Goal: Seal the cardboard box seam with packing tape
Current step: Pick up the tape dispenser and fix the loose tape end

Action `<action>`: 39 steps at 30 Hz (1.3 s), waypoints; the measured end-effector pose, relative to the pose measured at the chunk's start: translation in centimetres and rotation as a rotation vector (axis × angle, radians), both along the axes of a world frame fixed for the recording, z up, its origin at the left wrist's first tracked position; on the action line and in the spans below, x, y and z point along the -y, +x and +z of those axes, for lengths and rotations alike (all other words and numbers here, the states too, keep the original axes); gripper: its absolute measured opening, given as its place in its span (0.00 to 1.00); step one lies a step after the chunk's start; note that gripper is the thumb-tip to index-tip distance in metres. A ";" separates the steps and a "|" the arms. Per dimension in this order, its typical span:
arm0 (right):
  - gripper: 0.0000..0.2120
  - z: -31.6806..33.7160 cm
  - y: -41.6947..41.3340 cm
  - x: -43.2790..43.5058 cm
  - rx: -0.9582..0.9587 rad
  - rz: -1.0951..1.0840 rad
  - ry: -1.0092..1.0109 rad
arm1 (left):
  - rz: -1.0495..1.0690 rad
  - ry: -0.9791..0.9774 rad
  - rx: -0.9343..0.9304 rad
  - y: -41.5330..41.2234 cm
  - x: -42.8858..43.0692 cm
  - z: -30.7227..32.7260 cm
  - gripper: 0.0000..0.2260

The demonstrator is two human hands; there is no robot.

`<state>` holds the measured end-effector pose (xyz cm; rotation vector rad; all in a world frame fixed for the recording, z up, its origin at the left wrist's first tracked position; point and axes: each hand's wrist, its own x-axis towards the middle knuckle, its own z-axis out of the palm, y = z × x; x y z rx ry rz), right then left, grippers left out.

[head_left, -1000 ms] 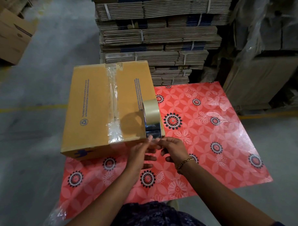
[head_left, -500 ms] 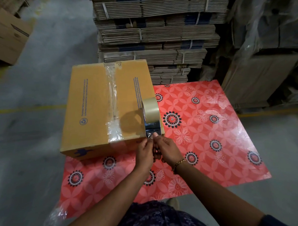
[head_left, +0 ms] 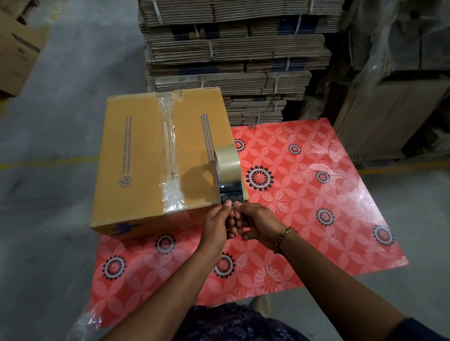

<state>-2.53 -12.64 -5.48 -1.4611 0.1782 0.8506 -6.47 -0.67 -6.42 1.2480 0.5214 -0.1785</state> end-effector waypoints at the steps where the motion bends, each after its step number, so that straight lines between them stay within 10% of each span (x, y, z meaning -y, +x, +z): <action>1: 0.17 0.0 0.1 0.2 -0.018 0.010 0.016 | -0.017 -0.009 0.004 0.0 -0.1 0.0 0.19; 14: 0.13 -0.6 -0.4 1.0 0.162 0.040 -0.151 | -0.370 0.058 -0.029 0.7 -3.6 -0.9 0.13; 39: 0.04 -1.1 1.0 1.9 0.402 -0.271 -0.464 | -0.262 0.753 0.167 -1.8 -7.0 -5.6 0.14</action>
